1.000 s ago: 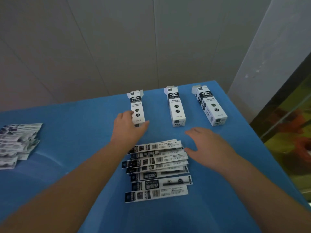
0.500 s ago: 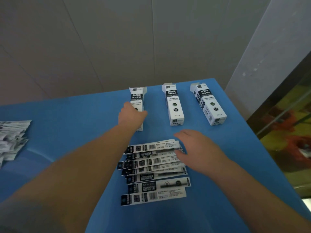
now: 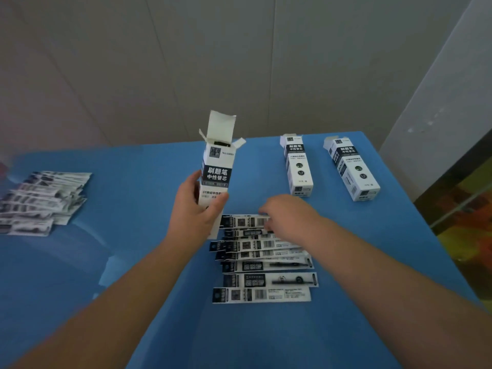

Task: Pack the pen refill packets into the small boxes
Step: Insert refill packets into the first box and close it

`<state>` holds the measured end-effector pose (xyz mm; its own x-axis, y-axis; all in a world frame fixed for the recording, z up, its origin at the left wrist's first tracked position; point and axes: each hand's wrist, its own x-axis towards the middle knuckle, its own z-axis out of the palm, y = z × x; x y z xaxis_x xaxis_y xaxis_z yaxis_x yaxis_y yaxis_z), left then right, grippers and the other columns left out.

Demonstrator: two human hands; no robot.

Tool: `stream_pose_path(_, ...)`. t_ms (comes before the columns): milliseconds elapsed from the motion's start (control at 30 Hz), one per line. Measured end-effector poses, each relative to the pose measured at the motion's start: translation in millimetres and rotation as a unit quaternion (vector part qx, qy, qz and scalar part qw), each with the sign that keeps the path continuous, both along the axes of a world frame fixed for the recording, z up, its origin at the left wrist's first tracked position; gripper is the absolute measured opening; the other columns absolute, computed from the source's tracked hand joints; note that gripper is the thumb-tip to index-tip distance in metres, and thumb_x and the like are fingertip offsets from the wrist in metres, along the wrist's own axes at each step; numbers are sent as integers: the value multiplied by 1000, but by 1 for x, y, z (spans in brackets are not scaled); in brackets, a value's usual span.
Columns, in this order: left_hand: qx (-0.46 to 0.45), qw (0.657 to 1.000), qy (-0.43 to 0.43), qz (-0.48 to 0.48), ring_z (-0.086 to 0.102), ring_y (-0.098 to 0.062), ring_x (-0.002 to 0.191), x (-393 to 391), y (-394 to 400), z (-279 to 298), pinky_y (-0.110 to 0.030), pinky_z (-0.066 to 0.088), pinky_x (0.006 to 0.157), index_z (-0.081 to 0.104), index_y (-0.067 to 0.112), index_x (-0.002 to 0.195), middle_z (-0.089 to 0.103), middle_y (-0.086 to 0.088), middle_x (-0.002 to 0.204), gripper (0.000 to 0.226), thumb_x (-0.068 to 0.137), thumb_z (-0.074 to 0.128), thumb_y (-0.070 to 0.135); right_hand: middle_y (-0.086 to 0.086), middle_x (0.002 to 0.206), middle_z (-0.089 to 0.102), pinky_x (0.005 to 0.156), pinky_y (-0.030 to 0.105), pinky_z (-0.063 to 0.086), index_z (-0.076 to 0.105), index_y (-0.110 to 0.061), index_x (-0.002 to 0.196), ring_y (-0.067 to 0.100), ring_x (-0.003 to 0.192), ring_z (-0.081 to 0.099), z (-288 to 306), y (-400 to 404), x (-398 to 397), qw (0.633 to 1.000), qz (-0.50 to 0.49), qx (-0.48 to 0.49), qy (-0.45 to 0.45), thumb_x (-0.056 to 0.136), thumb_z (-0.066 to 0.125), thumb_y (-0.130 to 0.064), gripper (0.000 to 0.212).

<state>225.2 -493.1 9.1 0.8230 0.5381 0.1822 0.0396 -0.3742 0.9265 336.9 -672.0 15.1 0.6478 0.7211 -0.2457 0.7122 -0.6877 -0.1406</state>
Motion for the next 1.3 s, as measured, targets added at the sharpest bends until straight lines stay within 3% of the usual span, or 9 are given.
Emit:
stream_pose_path(133, -42, 999, -18, 26, 67, 6, 92, -38, -1, 2, -6, 50, 68, 50, 44, 112, 66, 32, 103, 45, 84, 80, 25, 5, 106, 70, 86, 42, 57, 74, -17, 108, 27, 97, 67, 6, 4, -1, 1000, -4, -16, 0, 93, 63, -16, 19)
stream_pose_path(367, -49, 996, -25, 63, 65, 9, 94, -73, -3, -14, -3, 48, 71, 49, 42, 109, 65, 33, 105, 50, 81, 84, 20, 8, 91, 64, 66, 36, 57, 69, -8, 83, 25, 80, 65, 13, 7, -9, 999, -10, -31, -20, 84, 64, -18, 11)
stream_pose_path(467, -52, 996, -19, 69, 66, 8, 93, -80, -8, -18, -4, 48, 69, 49, 44, 109, 65, 32, 103, 51, 81, 85, 21, 7, 82, 60, 62, 36, 55, 72, -5, 85, 23, 70, 61, 17, 6, -10, 999, -25, -3, -28, 82, 66, -19, 15)
stream_pose_path(667, -60, 996, -15, 64, 64, 12, 90, -88, -19, -24, -2, 46, 62, 48, 42, 108, 65, 37, 99, 51, 83, 82, 13, -2, 78, 69, 66, 37, 60, 73, -23, 88, 18, 72, 66, 26, -1, -12, 1000, -15, -5, -19, 86, 65, -22, 9)
stream_pose_path(967, -61, 997, -11, 52, 63, 14, 93, -95, -23, -25, -1, 46, 67, 47, 40, 109, 63, 38, 101, 53, 83, 82, 11, -5, 88, 69, 76, 38, 58, 71, -24, 94, 16, 82, 65, 29, -9, -17, 997, -24, 55, 39, 88, 71, -25, 6)
stream_pose_path(1100, -57, 997, -10, 48, 63, 13, 93, -99, -23, -27, -3, 47, 66, 47, 37, 107, 66, 27, 100, 50, 82, 82, 11, -2, 76, 67, 60, 31, 50, 67, -21, 81, 16, 69, 63, 32, -12, -18, 994, -32, 88, 63, 88, 72, -24, 9)
stream_pose_path(1233, -50, 998, -6, 42, 60, 18, 92, -101, -23, -26, 0, 46, 64, 46, 38, 105, 63, 37, 97, 50, 84, 81, 9, -2, 66, 63, 51, 27, 39, 68, -22, 74, 15, 58, 57, 37, -12, -18, 991, -58, 95, 72, 89, 73, -33, 18)
stream_pose_path(1300, -53, 998, -10, 45, 61, 17, 91, -101, -23, -26, -1, 46, 64, 46, 37, 104, 65, 27, 99, 50, 84, 80, 8, -5, 61, 61, 49, 25, 37, 66, -28, 67, 11, 53, 54, 39, -14, -17, 987, -80, 106, 87, 86, 76, -37, 24)
